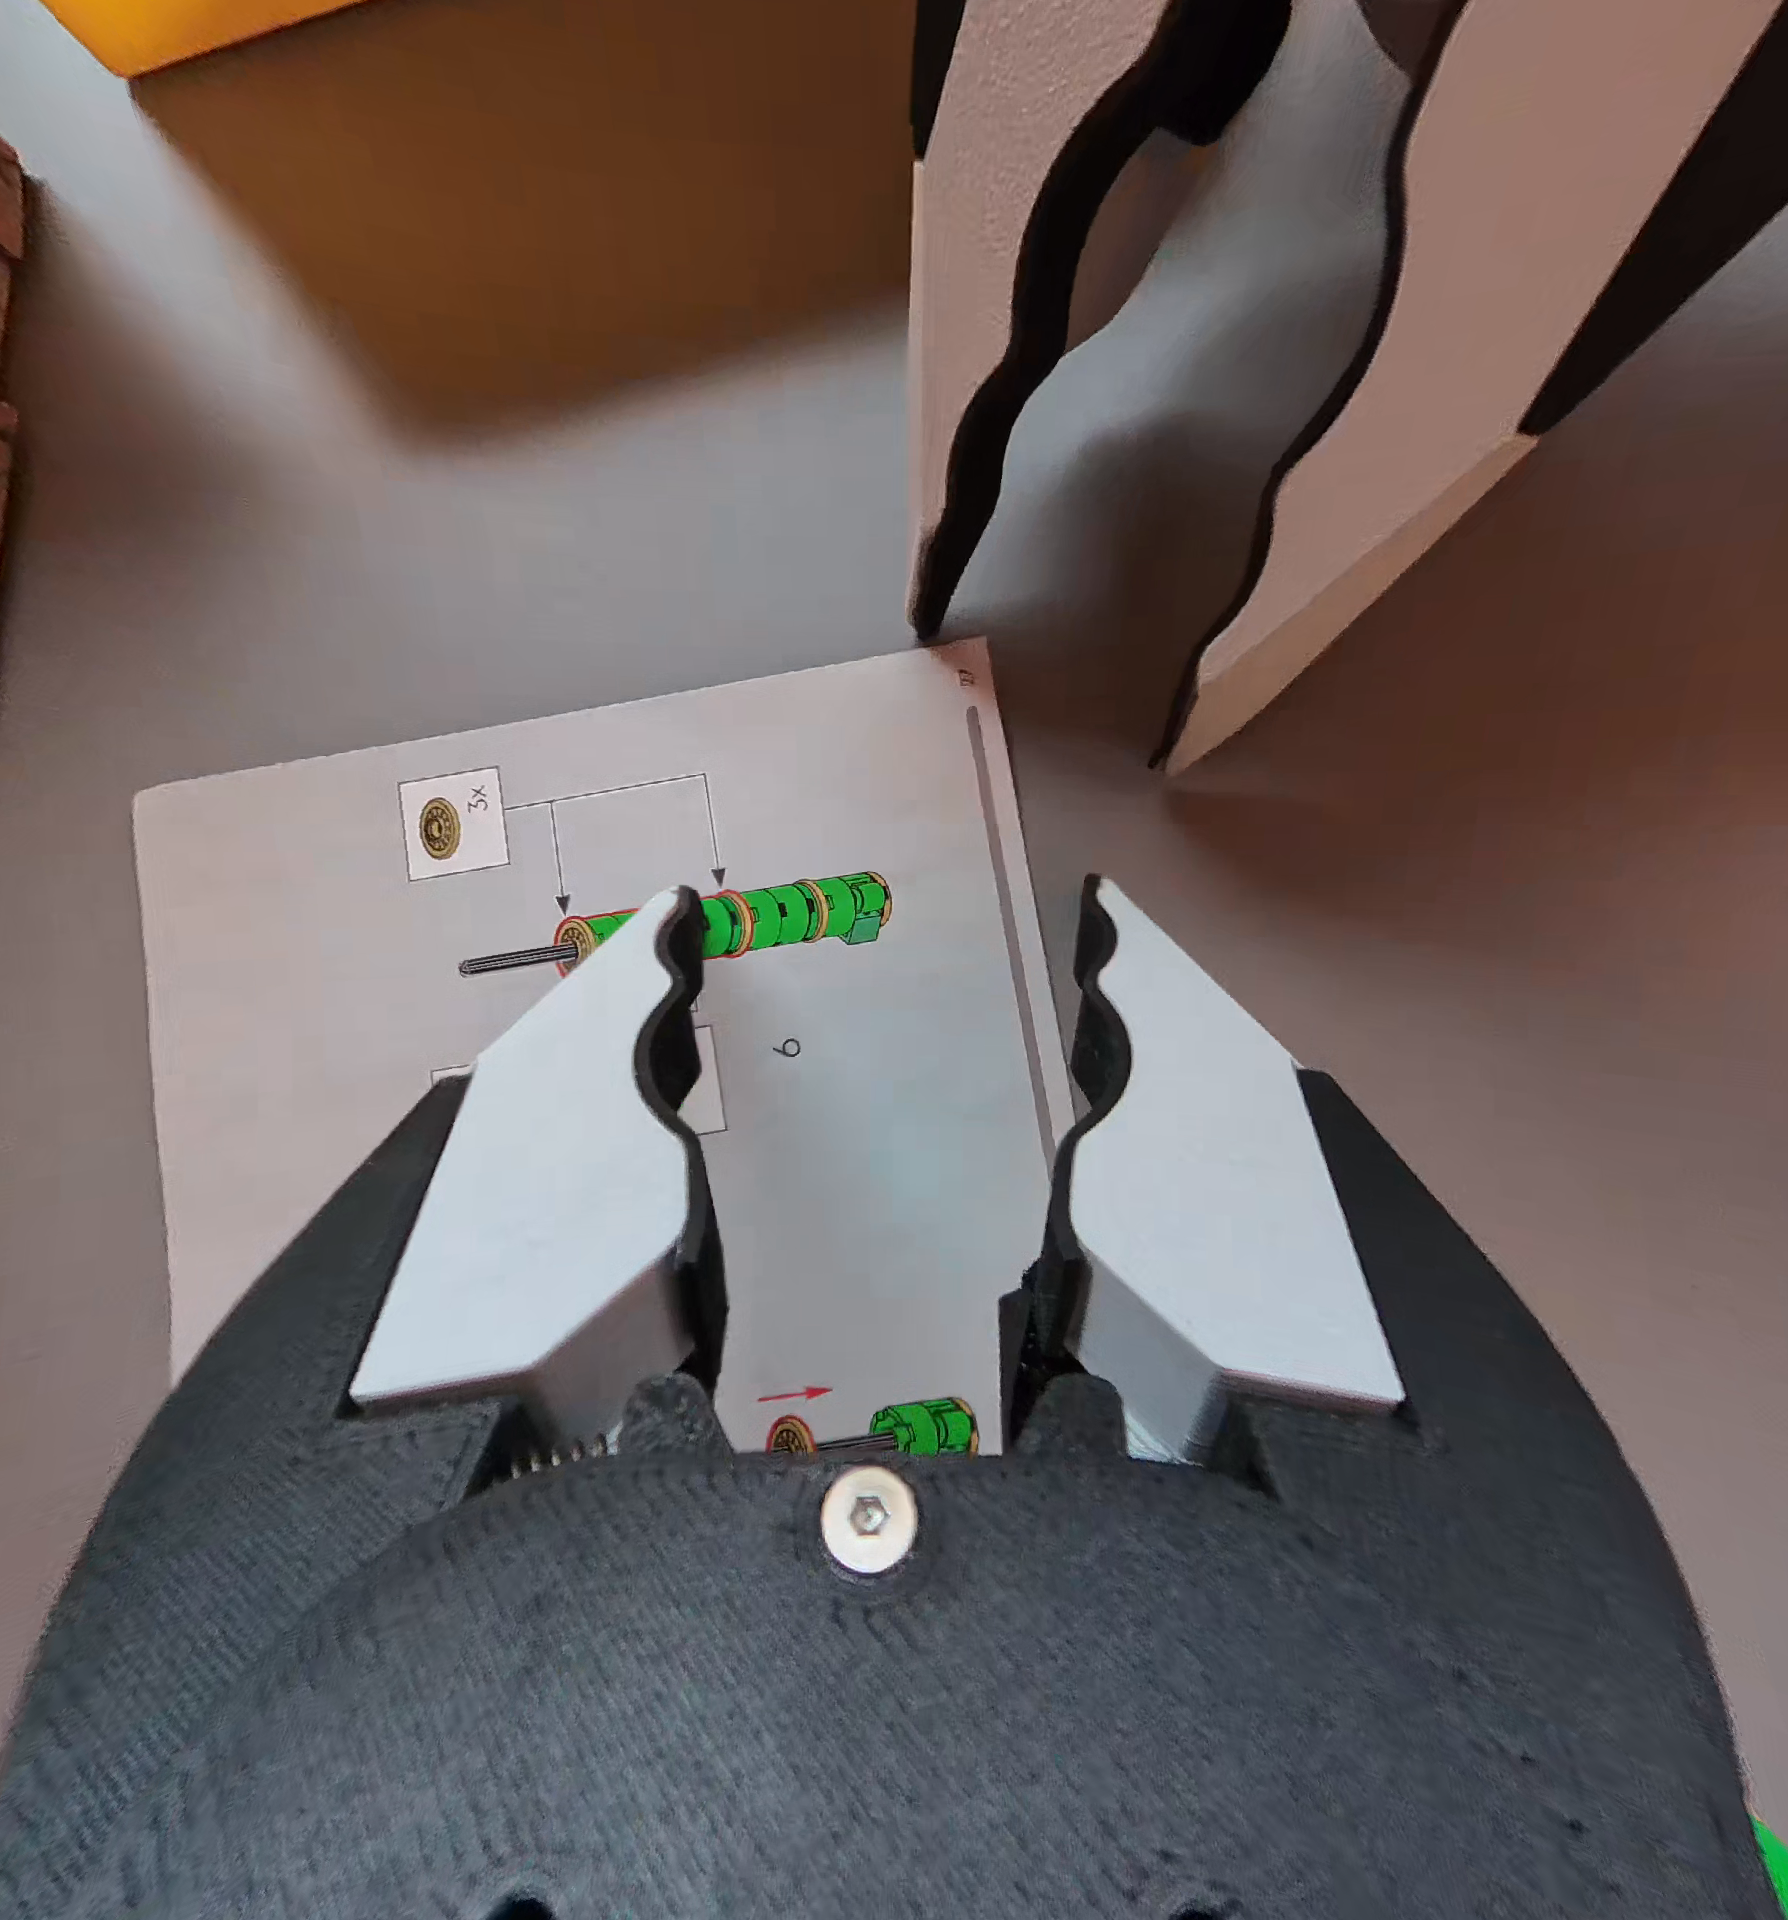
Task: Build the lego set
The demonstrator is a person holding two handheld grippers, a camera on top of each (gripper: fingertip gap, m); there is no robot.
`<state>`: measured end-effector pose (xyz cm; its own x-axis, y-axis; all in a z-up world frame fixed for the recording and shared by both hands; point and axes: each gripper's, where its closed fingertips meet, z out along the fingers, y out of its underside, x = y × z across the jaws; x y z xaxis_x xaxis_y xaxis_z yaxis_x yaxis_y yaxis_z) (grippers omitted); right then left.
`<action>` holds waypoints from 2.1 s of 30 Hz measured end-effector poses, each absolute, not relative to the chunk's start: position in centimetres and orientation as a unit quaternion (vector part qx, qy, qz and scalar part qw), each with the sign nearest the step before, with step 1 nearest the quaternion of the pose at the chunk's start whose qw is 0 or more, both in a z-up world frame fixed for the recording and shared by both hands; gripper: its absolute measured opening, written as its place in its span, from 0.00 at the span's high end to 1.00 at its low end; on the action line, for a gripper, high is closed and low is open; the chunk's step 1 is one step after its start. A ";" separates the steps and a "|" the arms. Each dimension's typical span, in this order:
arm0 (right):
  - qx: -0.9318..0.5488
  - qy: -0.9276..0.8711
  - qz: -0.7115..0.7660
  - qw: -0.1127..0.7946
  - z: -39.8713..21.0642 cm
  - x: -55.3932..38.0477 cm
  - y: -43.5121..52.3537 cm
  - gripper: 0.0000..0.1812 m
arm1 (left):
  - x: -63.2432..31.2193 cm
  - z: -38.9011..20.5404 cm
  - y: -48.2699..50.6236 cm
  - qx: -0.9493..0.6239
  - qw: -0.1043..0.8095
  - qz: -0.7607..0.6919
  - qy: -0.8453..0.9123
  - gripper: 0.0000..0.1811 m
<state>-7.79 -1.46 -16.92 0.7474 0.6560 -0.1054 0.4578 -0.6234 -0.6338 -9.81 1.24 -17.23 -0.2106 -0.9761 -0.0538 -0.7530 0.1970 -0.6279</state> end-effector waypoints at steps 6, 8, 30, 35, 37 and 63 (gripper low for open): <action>-0.883 -0.319 0.171 0.299 -16.9 -8.1 -1.5 0.73 | -9.9 -17.2 1.4 -0.591 0.231 -0.256 0.730 0.66; -0.882 -0.322 0.169 0.299 -16.9 -8.2 -1.5 0.73 | -10.0 -17.2 1.4 -0.592 0.231 -0.258 0.727 0.67; -0.869 -0.333 0.190 0.312 -16.3 -9.1 -1.5 0.73 | -10.1 -16.8 1.9 -0.610 0.223 -0.313 0.693 0.79; -0.866 -0.333 0.185 0.323 -16.1 -8.9 -1.3 0.73 | -10.4 -16.9 1.8 -0.604 0.231 -0.292 0.704 0.68; -0.868 -0.340 0.151 0.328 -16.4 -8.0 -1.0 0.73 | -10.7 -17.0 1.8 -0.603 0.238 -0.277 0.710 0.64; -0.814 -0.437 0.058 0.377 -16.6 -8.8 1.0 0.84 | -12.3 -17.2 2.4 -0.624 0.277 -0.248 0.687 0.57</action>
<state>-8.81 1.02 -16.60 0.6107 0.7562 0.2352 0.6686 -0.3332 -0.6648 -12.28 2.36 -17.16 -0.0679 -0.9952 -0.0707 -0.7202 0.0979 -0.6868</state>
